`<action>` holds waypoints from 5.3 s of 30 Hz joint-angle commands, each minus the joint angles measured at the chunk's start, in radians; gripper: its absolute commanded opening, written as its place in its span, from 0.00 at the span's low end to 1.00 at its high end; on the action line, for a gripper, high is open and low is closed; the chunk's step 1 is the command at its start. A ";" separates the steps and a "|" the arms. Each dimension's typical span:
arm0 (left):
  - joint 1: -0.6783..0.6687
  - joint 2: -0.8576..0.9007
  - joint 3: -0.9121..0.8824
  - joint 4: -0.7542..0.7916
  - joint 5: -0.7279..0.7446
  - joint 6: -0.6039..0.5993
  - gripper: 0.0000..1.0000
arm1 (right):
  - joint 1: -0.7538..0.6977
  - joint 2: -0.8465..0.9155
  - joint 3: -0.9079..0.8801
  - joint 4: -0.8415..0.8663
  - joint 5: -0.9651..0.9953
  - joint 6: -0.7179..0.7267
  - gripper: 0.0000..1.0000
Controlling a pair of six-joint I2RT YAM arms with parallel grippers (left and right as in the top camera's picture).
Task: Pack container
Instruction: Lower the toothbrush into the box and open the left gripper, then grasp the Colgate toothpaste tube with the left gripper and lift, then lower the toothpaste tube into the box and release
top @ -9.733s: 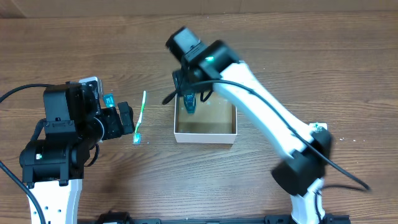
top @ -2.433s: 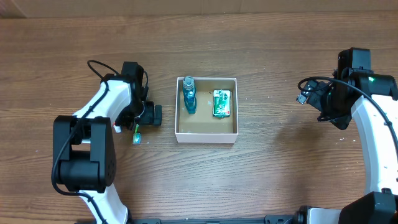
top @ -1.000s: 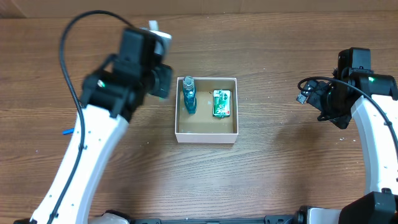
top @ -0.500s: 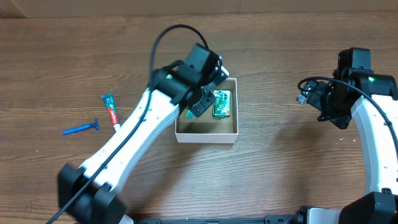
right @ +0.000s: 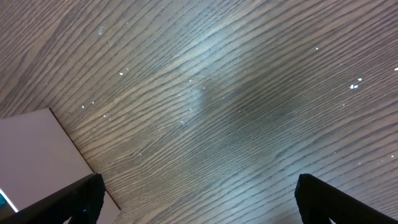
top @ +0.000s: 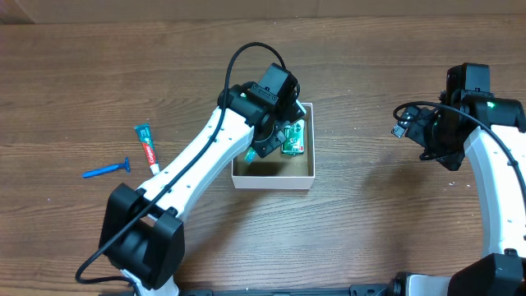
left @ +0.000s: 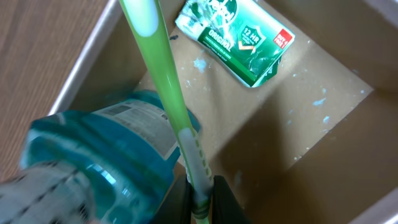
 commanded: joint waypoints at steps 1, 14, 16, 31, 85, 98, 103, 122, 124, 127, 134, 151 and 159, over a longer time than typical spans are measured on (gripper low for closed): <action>-0.005 0.046 0.000 0.001 -0.005 0.027 0.04 | 0.000 -0.005 -0.001 0.005 -0.002 -0.003 1.00; -0.017 0.098 0.033 -0.034 -0.053 -0.055 0.44 | 0.000 -0.005 -0.001 0.005 -0.003 -0.003 1.00; -0.028 0.085 0.079 -0.081 -0.099 -0.087 0.49 | 0.000 -0.005 -0.001 0.005 -0.002 -0.003 1.00; 0.061 -0.216 0.428 -0.409 -0.289 -0.549 0.88 | 0.000 -0.005 -0.001 0.010 -0.002 -0.010 1.00; 0.755 0.180 -0.208 0.123 0.113 -0.654 0.61 | 0.000 -0.005 -0.002 0.011 -0.002 -0.026 1.00; 0.754 0.180 -0.208 0.124 0.114 -0.655 0.32 | 0.000 -0.005 -0.002 0.010 -0.002 -0.029 1.00; 0.754 0.180 -0.208 0.118 0.114 -0.655 0.19 | 0.000 -0.005 -0.002 0.010 -0.002 -0.029 1.00; 0.679 0.086 0.194 -0.167 0.114 -0.654 0.04 | 0.000 -0.005 -0.002 0.010 -0.002 -0.030 1.00; 0.628 0.040 0.264 -0.184 0.114 -0.653 0.04 | 0.000 -0.005 -0.002 0.011 -0.002 -0.030 1.00; 0.544 -0.019 0.323 -0.187 0.114 -0.620 0.04 | 0.000 -0.005 -0.002 0.011 -0.002 -0.029 1.00; 0.221 -0.105 0.356 -0.165 0.113 -0.313 0.04 | 0.000 -0.005 -0.002 0.016 -0.002 -0.029 1.00; -0.026 0.222 0.301 -0.243 0.079 -0.164 0.04 | 0.000 -0.005 -0.002 0.014 -0.003 -0.029 1.00; -0.025 0.296 0.307 -0.298 0.028 -0.167 0.33 | 0.000 -0.005 -0.002 0.013 -0.003 -0.029 1.00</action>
